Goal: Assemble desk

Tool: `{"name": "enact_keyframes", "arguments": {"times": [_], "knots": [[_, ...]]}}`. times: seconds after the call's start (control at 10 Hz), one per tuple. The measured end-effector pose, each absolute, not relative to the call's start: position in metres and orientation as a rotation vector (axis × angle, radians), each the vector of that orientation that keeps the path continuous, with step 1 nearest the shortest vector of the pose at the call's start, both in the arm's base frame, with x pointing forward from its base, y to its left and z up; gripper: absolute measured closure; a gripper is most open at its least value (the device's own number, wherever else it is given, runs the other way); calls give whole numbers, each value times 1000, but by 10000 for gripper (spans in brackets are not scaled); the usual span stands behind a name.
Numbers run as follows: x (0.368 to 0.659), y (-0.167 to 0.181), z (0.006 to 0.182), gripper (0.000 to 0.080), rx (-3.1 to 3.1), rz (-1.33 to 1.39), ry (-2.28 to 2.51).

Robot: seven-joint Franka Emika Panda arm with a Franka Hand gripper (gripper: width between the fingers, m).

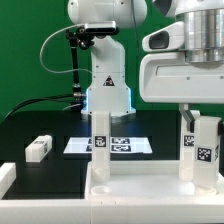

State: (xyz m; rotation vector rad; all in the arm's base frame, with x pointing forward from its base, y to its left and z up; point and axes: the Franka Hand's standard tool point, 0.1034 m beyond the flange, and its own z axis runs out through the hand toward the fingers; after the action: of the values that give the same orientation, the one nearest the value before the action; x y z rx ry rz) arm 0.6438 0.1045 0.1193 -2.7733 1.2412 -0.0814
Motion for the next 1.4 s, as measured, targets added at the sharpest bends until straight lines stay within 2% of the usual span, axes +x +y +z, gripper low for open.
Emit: {"name": "enact_keyframes", "arguments": {"times": [0.4,0.6,0.8,0.9,1.0,1.1,1.4], "knots": [[642,107,119,506,-2333,-15,1901],[640,110,119,505,-2243,-4,2004],[640,110,118,505,-2383,-18,1845],[640,113,118,313,-2538,-32,1632],[640,121,117,186,-2701,-52,1356],[639,121,115,160,-2847,-66,1018],[637,124,115,152,-2951,-83,699]]}}
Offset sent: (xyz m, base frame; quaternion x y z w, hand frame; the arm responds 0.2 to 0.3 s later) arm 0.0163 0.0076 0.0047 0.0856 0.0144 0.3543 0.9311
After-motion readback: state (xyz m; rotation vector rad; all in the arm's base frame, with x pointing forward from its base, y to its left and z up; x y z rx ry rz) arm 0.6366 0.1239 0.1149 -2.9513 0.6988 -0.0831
